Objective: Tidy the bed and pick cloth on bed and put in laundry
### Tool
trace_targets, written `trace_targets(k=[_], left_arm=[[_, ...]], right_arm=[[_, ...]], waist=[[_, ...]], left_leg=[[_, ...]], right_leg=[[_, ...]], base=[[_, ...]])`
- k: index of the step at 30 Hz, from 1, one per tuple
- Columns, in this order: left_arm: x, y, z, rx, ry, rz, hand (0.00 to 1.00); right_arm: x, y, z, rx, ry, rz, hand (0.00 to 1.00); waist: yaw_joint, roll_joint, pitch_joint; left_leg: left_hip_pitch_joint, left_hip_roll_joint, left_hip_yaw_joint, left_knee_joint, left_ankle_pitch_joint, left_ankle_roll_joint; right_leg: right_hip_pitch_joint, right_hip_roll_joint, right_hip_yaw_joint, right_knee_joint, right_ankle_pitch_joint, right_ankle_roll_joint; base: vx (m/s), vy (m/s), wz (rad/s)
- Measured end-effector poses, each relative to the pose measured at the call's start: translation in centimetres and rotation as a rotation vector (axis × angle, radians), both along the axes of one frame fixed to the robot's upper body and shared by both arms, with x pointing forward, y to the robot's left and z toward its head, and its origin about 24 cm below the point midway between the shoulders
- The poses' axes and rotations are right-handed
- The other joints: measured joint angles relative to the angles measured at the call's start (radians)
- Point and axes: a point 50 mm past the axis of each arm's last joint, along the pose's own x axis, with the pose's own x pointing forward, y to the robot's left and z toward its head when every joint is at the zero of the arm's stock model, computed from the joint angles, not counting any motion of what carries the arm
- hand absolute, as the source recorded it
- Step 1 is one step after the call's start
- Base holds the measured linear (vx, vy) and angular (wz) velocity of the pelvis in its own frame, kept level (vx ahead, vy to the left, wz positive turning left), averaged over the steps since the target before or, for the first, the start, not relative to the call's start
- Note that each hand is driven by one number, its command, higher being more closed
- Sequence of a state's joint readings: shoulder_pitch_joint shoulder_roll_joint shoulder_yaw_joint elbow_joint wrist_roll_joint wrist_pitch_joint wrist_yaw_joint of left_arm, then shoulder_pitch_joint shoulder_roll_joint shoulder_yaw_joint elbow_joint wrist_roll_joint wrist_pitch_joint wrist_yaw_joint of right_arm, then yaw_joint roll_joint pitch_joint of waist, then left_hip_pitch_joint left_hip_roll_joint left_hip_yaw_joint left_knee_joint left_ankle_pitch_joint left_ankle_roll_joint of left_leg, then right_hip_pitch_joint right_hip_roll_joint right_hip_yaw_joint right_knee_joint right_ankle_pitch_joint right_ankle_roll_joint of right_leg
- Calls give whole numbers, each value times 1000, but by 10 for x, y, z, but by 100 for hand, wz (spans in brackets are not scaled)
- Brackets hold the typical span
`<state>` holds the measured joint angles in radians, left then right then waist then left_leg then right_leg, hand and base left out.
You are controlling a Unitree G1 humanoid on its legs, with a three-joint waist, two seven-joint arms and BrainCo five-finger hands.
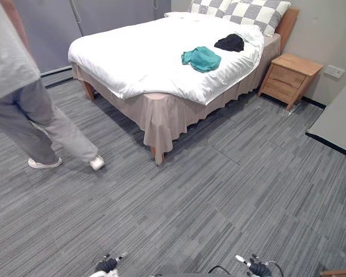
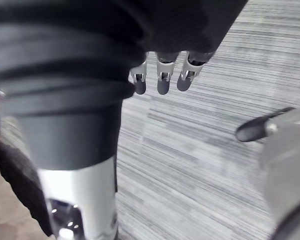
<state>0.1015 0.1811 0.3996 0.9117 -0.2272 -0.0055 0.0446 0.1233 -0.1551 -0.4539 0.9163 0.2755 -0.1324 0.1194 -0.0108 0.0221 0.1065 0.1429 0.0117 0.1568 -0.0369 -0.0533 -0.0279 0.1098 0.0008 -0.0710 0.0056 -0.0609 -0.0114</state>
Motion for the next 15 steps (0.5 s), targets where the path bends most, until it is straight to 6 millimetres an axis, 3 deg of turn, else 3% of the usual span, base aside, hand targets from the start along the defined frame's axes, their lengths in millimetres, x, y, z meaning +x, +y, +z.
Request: trace_targets(k=[7, 15], left_arm=[[-3, 1, 0, -7, -10, 26, 0], [-3, -25, -9, -69, -21, 19, 0]], right_arm=[[8, -2, 4, -17, -30, 28, 0], [9, 5, 1, -15, -18, 80, 0]], waist=[[-2, 4, 9], [-2, 13, 16]], left_leg=[[27, 6, 1, 1, -15, -24], [33, 14, 3, 1, -16, -25]], right_leg=[[28, 4, -5, -11, -12, 19], [32, 11, -6, -10, -12, 20]], base=[[9, -26, 0], [-27, -34, -1]])
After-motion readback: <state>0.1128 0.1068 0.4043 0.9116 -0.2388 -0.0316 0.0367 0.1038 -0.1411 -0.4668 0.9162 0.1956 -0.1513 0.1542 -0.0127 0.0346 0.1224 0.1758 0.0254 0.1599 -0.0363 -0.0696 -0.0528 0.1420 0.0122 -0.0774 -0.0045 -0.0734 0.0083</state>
